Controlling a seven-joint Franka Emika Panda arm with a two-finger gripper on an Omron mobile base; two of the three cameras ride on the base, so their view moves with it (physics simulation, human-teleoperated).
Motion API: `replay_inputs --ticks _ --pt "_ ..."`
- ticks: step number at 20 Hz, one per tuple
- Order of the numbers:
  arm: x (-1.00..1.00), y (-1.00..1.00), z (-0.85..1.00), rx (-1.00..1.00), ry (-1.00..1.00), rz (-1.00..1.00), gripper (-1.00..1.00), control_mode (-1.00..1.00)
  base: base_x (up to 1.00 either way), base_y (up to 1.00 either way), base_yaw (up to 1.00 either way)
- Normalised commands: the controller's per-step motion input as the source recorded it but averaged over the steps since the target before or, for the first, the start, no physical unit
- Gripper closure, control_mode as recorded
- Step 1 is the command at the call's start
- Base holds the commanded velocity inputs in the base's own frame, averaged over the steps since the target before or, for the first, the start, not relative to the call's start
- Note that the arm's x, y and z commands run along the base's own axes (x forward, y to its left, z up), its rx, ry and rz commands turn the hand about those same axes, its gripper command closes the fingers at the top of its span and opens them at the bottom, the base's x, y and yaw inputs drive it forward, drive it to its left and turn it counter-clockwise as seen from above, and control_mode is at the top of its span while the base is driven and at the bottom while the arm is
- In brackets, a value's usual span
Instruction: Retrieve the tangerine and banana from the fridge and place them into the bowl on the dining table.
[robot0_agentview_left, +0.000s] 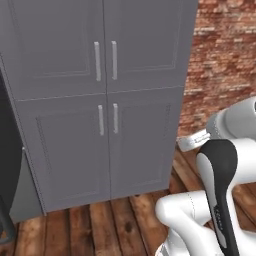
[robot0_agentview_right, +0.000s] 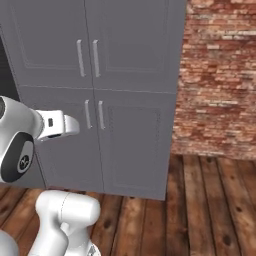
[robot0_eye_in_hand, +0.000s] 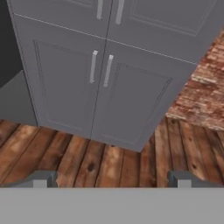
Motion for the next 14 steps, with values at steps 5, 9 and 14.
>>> replay_inputs --ticks 5,9,14 --pt "0.00 0.00 0.00 0.00 0.00 0.00 -1.00 1.00 -0.63 0.34 0.00" --pt "0.00 0.00 0.00 0.00 0.00 0.00 -1.00 1.00 -0.55 0.49 0.00" --pt "0.00 0.00 0.00 0.00 0.00 0.00 -1.00 1.00 -0.45 0.66 0.00"
